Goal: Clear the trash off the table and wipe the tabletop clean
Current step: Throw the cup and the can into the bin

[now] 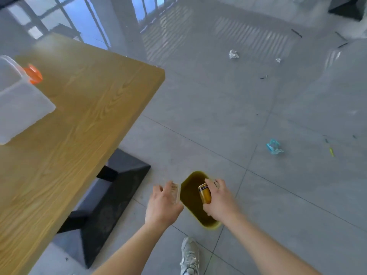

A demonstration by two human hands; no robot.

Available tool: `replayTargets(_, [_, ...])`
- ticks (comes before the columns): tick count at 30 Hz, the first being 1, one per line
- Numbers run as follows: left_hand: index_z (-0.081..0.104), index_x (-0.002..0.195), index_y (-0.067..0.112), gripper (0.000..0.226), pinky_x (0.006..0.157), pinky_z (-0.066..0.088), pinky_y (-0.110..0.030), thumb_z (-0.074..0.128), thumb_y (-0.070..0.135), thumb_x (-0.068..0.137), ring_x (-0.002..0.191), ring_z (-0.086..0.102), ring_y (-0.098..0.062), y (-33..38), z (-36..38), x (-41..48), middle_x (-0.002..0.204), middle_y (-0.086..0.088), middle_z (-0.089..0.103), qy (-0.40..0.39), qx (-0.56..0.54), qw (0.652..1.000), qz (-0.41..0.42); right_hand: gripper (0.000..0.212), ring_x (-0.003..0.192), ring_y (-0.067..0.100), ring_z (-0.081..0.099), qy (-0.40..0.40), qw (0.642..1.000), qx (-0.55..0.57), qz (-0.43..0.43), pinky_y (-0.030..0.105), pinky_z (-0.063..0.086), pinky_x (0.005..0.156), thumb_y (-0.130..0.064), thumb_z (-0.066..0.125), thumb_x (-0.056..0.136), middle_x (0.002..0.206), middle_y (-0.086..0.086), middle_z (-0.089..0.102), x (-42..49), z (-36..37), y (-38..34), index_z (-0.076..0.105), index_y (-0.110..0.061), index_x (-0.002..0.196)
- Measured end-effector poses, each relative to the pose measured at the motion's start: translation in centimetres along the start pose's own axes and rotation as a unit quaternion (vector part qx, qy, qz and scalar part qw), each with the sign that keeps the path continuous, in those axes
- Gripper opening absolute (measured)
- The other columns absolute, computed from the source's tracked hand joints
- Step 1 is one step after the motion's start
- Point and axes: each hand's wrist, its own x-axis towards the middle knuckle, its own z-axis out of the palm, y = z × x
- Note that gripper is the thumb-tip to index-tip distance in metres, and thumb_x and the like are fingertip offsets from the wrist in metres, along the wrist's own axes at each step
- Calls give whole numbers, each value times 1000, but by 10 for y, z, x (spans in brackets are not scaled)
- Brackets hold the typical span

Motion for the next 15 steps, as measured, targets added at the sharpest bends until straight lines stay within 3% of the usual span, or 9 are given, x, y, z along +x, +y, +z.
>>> replayTargets(5, [35, 140, 35, 73, 63, 40, -17, 68, 46, 76, 89, 42, -11, -10, 69, 20, 104, 9, 31, -41, 34, 999, -9, 92, 127, 29, 47, -51, 997, 2, 55, 38, 44, 105, -36, 72, 78, 151, 7, 24, 26, 40, 48, 19, -30, 154])
replayTargets(10, [35, 137, 30, 72, 73, 48, -25, 64, 49, 74, 95, 44, -13, -25, 126, 52, 111, 5, 38, -82, 67, 994, -20, 88, 126, 28, 46, -59, 995, 13, 80, 36, 44, 104, -34, 69, 81, 149, 6, 27, 56, 81, 76, 19, -30, 154])
replayTargets(15, [38, 134, 29, 67, 70, 42, -22, 65, 44, 75, 96, 41, -12, -34, 175, 81, 109, 6, 38, -97, 93, 991, -7, 88, 127, 28, 46, -64, 992, 25, 101, 36, 45, 103, -36, 70, 82, 149, 5, 27, 84, 114, 97, 19, -31, 153])
